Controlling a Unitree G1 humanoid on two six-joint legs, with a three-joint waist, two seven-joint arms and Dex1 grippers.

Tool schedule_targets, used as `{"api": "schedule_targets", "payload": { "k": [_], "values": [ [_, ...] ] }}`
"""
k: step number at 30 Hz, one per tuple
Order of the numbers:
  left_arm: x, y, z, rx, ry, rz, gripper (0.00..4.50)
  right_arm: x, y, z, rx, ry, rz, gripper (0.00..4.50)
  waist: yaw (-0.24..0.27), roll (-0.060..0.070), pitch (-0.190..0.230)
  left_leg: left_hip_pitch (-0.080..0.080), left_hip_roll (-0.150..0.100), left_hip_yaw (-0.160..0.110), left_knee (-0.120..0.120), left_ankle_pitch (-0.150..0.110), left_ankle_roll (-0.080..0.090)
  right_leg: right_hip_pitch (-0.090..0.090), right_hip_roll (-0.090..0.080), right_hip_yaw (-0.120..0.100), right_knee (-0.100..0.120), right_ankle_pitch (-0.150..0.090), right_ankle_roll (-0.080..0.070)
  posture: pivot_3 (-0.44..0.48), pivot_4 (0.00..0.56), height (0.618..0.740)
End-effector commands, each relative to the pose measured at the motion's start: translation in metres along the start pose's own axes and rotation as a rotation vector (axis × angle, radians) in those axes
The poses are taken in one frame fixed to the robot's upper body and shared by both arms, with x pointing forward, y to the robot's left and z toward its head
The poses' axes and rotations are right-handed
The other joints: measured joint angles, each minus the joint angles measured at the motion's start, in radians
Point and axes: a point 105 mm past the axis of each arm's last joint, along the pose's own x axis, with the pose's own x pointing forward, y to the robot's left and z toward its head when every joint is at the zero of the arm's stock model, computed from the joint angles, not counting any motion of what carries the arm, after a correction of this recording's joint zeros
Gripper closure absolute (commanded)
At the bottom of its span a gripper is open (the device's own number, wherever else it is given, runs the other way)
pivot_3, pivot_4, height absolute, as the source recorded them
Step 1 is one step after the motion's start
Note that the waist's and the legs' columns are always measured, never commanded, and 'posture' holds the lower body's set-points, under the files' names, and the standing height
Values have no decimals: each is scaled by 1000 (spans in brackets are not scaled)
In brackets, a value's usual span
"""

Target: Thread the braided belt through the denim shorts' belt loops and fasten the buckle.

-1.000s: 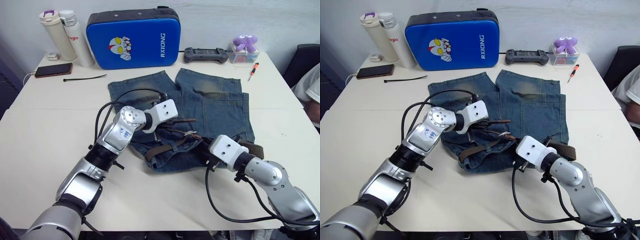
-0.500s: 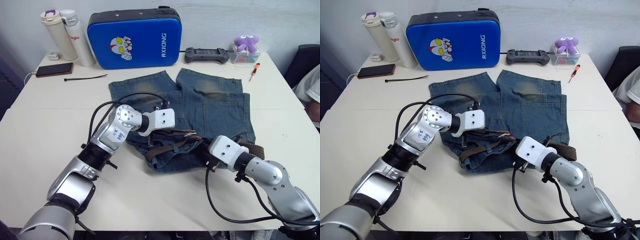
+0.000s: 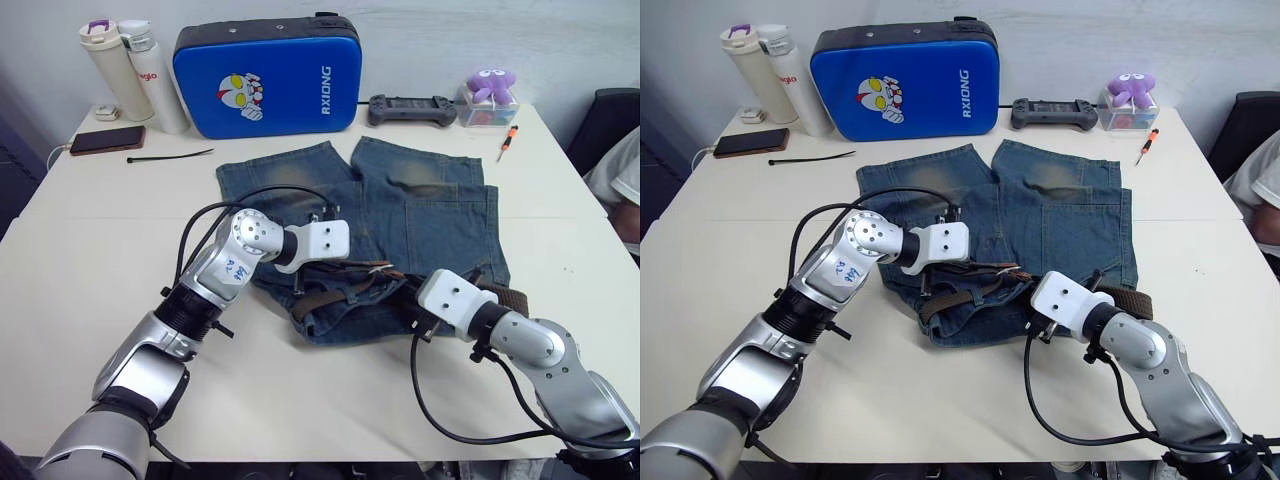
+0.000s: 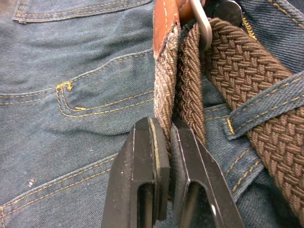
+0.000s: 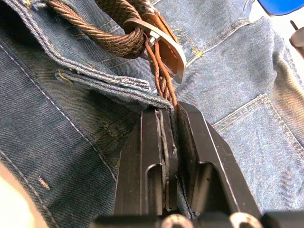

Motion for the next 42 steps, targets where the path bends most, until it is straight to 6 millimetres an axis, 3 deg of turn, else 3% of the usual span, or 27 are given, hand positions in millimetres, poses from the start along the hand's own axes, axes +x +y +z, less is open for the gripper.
{"api": "schedule_targets", "payload": {
  "k": [1, 7, 15, 24, 31, 42],
  "values": [
    [-14, 13, 10, 24, -9, 43, 4500, -7, -18, 4, -46, 8, -82, 4418, 0, 0, 0, 0, 0, 0, 0, 0, 0, 0, 0, 0, 0, 0, 0, 0, 150, 740],
    [-17, 13, 9, 31, -4, 41, 4500, -8, -20, 3, -55, 16, -85, 4418, 0, 0, 0, 0, 0, 0, 0, 0, 0, 0, 0, 0, 0, 0, 0, 0, 150, 740],
    [-2, 7, 21, 93, -16, 2, 4500, -3, -17, 20, -95, -36, -59, 4418, 0, 0, 0, 0, 0, 0, 0, 0, 0, 0, 0, 0, 1, 0, 0, 0, 150, 740],
    [-1, 11, 21, 127, 0, 4, 4500, -5, -17, 24, -115, -38, -60, 4418, 0, 0, 0, 0, 0, 0, 0, 0, 0, 0, 0, 0, 2, 0, 0, 0, 150, 740],
    [9, 14, 57, 10, -166, 11, 4500, 0, 1, 21, -121, -33, 5, 4418, 0, 0, 0, 0, 0, 0, 0, 0, 0, 0, 0, 0, 2, 0, 0, 0, 150, 740],
    [25, -16, 57, 31, -149, -88, 4500, 3, 11, 27, -148, -60, 51, 4418, -1, 0, 0, 0, 0, 0, 0, 0, 0, 0, 0, 0, 3, 0, 0, 0, 150, 740]
  ]
}}
